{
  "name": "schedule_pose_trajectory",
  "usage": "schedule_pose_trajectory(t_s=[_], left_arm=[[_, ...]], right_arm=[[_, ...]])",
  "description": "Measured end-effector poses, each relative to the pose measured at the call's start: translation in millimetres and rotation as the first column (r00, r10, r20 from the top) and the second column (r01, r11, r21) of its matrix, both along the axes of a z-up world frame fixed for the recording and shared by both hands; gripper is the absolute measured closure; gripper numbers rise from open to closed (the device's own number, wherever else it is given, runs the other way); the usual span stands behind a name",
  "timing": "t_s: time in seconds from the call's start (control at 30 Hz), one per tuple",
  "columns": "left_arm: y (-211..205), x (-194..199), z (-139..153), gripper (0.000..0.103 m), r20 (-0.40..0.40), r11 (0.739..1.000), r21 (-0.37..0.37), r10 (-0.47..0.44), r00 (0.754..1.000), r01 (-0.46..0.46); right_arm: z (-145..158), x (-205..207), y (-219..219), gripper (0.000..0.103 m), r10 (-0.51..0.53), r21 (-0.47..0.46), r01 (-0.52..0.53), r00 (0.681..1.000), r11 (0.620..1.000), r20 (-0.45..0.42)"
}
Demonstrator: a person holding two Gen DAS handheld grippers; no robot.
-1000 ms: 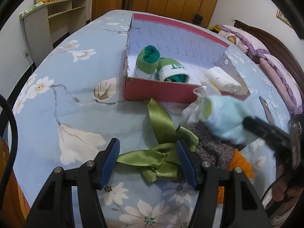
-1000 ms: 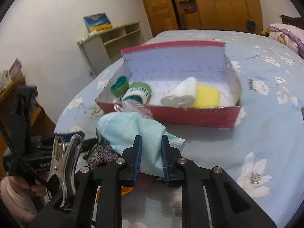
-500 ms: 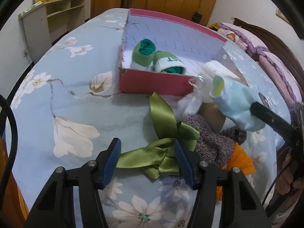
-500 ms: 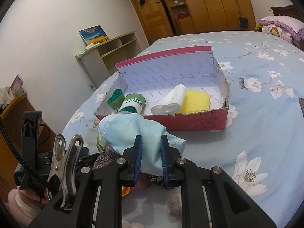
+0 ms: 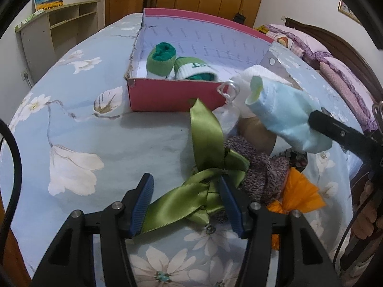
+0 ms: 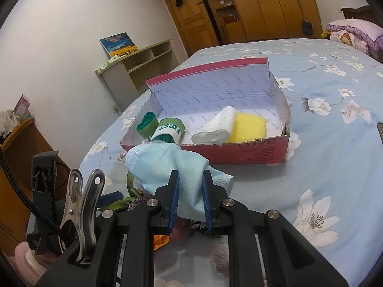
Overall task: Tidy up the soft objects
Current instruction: 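Grasp the green ribbon with the left gripper while the right holds the mask, then carry the green ribbon and blue mask over the pink box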
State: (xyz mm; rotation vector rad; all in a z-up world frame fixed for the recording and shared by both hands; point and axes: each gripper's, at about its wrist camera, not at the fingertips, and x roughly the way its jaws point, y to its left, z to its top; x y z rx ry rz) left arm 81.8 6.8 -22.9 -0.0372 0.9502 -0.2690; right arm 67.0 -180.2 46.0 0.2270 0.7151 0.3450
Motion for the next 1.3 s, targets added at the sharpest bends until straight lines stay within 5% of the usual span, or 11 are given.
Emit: schedule_pose_trajectory(t_s=[0.47, 0.7, 1.3], left_arm=[[-4.5, -10.3, 12.2, 0.09, 0.019, 0.996, -0.034, -0.077, 0.997, 0.078], [14.9, -24.7, 37.6, 0.092, 0.069, 0.994, -0.1, -0.048, 0.997, 0.054], [16.9, -17.6, 98.8, 0.092, 0.236, 0.992, -0.112, -0.021, 0.971, 0.049]], right_arm=[[4.2, -5.8, -0.3, 0.084, -0.005, -0.004, 0.005, 1.0, 1.0, 0.031], [9.3, -10.4, -0.6, 0.084, -0.001, 0.005, 0.0, 0.999, 1.0, 0.052], [50.4, -14.6, 4.2, 0.084, -0.007, -0.036, 0.013, 0.99, 0.999, 0.144]])
